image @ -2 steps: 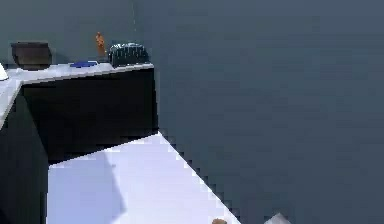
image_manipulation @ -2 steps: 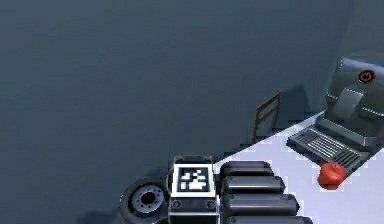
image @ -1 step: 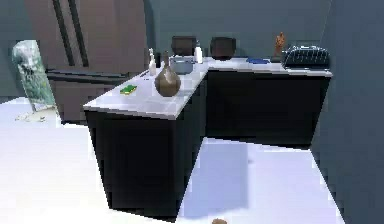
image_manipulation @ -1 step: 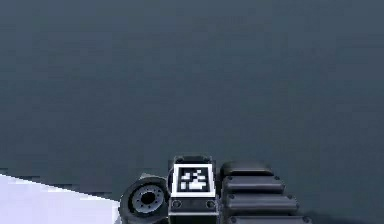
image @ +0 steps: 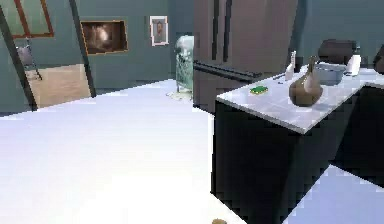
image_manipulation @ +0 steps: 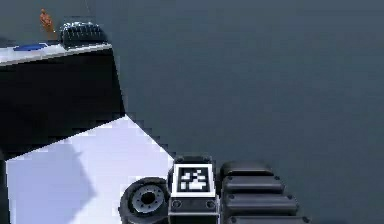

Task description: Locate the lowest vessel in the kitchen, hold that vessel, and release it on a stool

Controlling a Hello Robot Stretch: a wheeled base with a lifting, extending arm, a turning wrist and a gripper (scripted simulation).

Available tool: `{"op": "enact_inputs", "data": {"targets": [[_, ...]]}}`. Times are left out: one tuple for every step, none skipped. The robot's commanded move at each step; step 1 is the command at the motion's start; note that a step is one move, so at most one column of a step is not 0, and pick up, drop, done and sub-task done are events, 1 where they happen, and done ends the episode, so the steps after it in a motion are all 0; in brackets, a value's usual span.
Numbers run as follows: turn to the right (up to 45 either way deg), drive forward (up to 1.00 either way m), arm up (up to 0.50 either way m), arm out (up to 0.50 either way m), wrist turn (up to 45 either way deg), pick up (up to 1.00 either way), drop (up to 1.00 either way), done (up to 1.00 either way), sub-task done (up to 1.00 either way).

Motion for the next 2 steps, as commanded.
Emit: {"op": "enact_inputs", "data": {"targets": [[45.0,0.0,0.0,0.0,0.0,0.0,0.0,0.0,0.0],[45.0,0.0,0.0,0.0,0.0,0.0,0.0,0.0,0.0]]}}
